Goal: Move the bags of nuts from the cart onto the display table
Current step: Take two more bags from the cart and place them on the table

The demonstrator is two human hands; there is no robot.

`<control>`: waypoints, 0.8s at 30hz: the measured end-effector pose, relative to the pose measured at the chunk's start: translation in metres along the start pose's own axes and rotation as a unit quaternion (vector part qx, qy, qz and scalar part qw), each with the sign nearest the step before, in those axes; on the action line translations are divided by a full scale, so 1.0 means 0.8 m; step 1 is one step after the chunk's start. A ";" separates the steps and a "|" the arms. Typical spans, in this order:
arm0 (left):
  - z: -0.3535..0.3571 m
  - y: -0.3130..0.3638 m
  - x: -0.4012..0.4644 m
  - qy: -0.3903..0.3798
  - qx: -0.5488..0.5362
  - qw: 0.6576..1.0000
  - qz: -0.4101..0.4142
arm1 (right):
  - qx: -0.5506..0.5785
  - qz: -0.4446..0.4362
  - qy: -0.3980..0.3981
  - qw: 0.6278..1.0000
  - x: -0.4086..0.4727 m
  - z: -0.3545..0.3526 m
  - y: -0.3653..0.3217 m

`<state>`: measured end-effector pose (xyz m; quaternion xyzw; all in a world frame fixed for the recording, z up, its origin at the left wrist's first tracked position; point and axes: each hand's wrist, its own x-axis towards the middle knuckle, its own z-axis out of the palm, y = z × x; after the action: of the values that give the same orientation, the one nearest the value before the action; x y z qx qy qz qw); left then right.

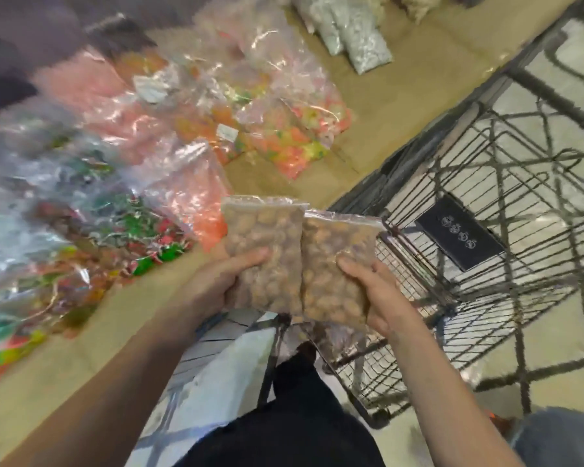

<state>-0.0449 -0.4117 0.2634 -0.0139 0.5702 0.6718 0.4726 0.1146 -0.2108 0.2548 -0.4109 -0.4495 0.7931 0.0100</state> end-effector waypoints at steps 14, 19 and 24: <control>-0.318 -0.047 -0.340 0.263 -0.051 0.948 0.170 | -0.159 0.018 -0.183 0.970 -0.114 0.362 0.164; -0.393 -0.082 -0.449 0.346 -0.094 0.915 0.185 | -0.212 0.025 -0.258 0.942 -0.157 0.460 0.224; -0.431 -0.103 -0.532 0.372 -0.142 0.897 0.193 | -0.232 0.019 -0.315 0.920 -0.194 0.524 0.270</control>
<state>0.0648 -0.9523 0.3179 -0.2196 0.5941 0.7697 0.0798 0.0171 -0.6948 0.3068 -0.1386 -0.5930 0.7552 -0.2426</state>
